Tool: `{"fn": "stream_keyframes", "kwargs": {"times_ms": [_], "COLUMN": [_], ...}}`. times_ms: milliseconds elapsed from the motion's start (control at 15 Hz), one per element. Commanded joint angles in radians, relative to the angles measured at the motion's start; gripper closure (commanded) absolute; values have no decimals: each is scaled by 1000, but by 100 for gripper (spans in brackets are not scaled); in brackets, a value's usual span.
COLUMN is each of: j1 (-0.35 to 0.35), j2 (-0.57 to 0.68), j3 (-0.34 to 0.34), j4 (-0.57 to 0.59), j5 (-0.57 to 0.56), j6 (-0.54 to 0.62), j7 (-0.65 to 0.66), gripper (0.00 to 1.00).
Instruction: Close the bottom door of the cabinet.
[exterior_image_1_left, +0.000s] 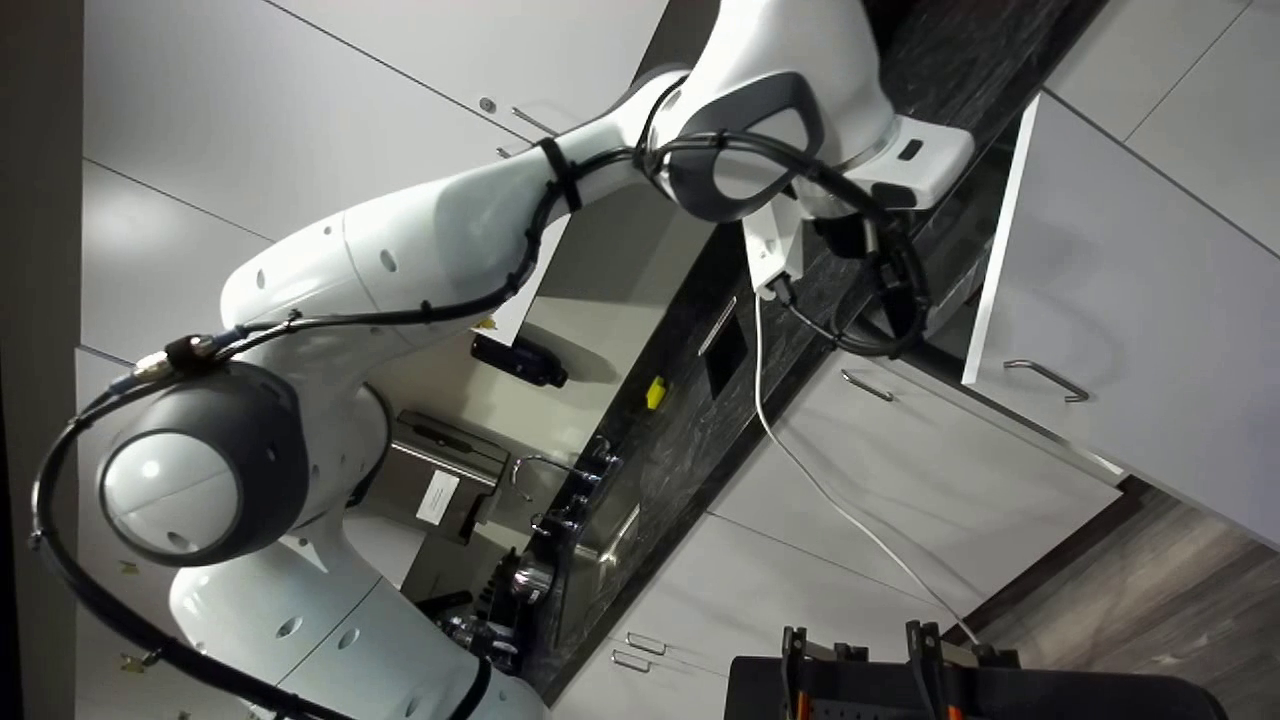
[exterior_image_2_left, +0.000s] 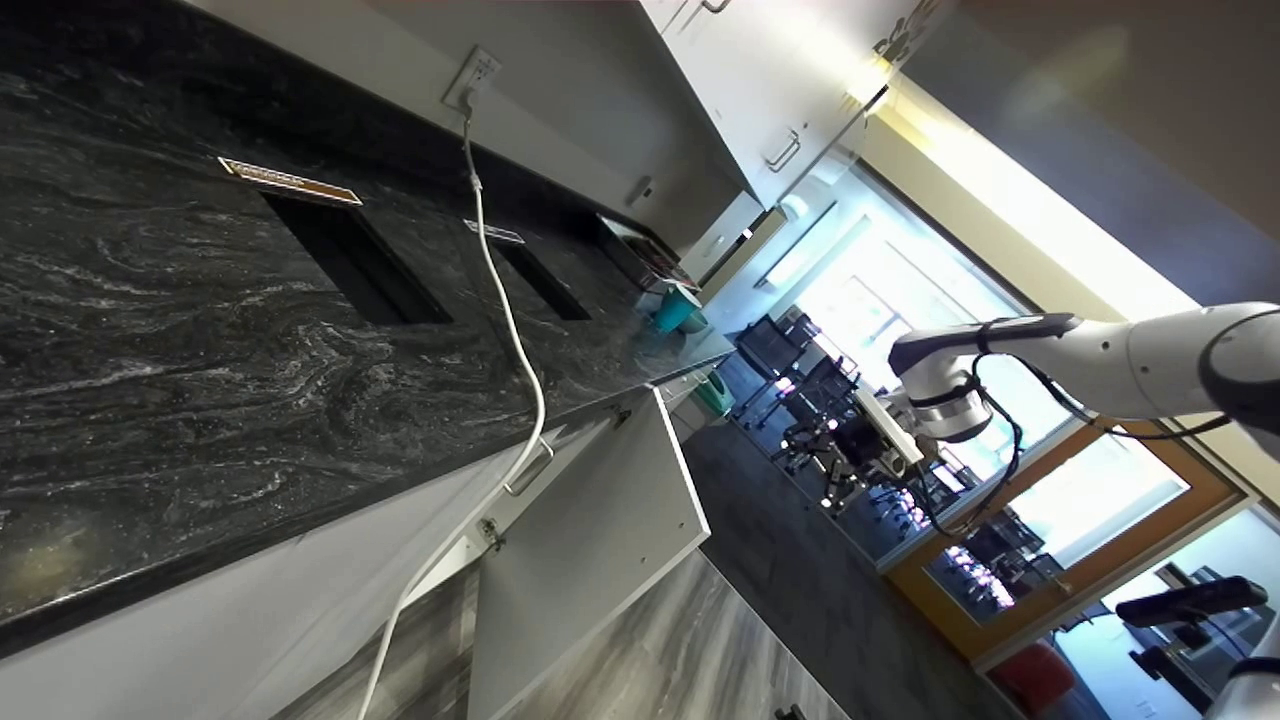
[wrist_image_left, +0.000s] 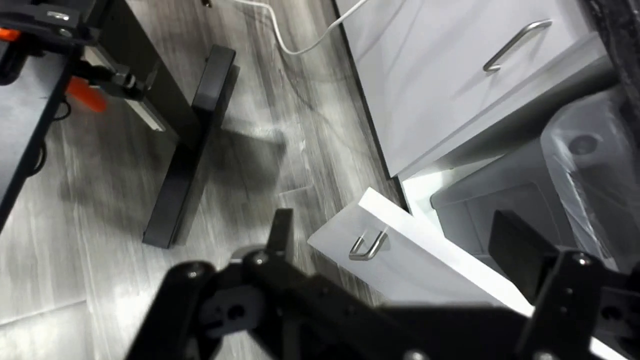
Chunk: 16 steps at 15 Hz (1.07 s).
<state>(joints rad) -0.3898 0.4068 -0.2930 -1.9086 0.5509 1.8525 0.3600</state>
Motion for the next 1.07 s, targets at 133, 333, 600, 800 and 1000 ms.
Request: {"fn": "stream_keyframes", "kwargs": {"times_ms": [133,333,600,800,1000], "j1": [-152,-218,-274,-289,-272], "j2": [283,410,528,589,610], "j3": [14,22,43,55,53], "j4": [334,449,544,584,587], "j5": [211,349,458,486,468], "j6": [-253,-311,-340,-342,-326], "j7": [53,95,102,84,95], "gripper": [0,0,0,0,0]}}
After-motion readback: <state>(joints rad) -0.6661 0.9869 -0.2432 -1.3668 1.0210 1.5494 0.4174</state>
